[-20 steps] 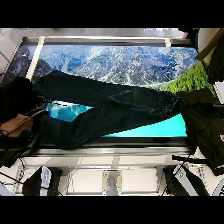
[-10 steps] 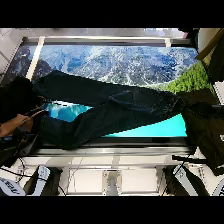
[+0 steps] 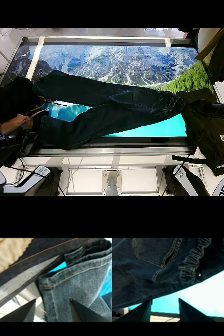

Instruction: Fold the clothes and pants, and hang the long-sleeved shirts on hangers.

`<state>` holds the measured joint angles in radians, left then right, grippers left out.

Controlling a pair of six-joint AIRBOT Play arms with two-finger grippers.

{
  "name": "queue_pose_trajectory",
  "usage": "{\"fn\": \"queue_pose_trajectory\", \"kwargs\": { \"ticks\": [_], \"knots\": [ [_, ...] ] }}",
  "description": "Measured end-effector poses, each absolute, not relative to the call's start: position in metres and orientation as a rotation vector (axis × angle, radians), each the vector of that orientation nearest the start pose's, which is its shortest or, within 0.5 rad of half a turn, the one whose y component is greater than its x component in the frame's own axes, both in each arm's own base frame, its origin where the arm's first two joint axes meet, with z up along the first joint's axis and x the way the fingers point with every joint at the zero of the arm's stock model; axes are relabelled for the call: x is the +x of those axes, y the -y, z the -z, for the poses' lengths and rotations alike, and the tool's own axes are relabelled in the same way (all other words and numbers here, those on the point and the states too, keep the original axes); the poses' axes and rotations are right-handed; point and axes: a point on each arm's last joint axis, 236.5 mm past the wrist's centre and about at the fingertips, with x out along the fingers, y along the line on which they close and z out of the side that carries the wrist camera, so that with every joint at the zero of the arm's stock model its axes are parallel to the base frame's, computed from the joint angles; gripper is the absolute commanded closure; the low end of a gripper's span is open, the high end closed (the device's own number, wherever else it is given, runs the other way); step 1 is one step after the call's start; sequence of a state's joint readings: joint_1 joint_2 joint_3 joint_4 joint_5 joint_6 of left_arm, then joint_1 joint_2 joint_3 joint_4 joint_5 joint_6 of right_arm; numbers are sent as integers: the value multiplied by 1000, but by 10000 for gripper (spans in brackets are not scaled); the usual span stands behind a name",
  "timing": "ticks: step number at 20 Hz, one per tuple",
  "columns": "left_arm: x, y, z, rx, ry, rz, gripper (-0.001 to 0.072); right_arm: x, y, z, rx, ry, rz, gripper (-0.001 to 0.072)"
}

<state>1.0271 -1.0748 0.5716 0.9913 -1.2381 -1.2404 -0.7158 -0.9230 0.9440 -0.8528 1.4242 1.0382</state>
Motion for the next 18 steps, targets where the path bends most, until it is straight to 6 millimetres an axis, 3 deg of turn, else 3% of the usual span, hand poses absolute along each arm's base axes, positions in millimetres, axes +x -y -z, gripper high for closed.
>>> {"fn": "queue_pose_trajectory", "kwargs": {
  "ticks": [15, 16, 17, 18],
  "knots": [
    [223, -88, 105, -1081, -1307, -205, 225, 298, 52, -94, 561, -979, -185, 342],
    [226, -88, 105, -1090, -1298, -202, 322, 298, 51, -94, 565, -979, -184, 342],
    [230, -90, 106, -1093, -1278, -206, 582, 298, 51, -94, 570, -978, -183, 342],
    [235, -94, 107, -1091, -1255, -215, 698, 298, 51, -94, 576, -979, -181, 342]
  ]
}}
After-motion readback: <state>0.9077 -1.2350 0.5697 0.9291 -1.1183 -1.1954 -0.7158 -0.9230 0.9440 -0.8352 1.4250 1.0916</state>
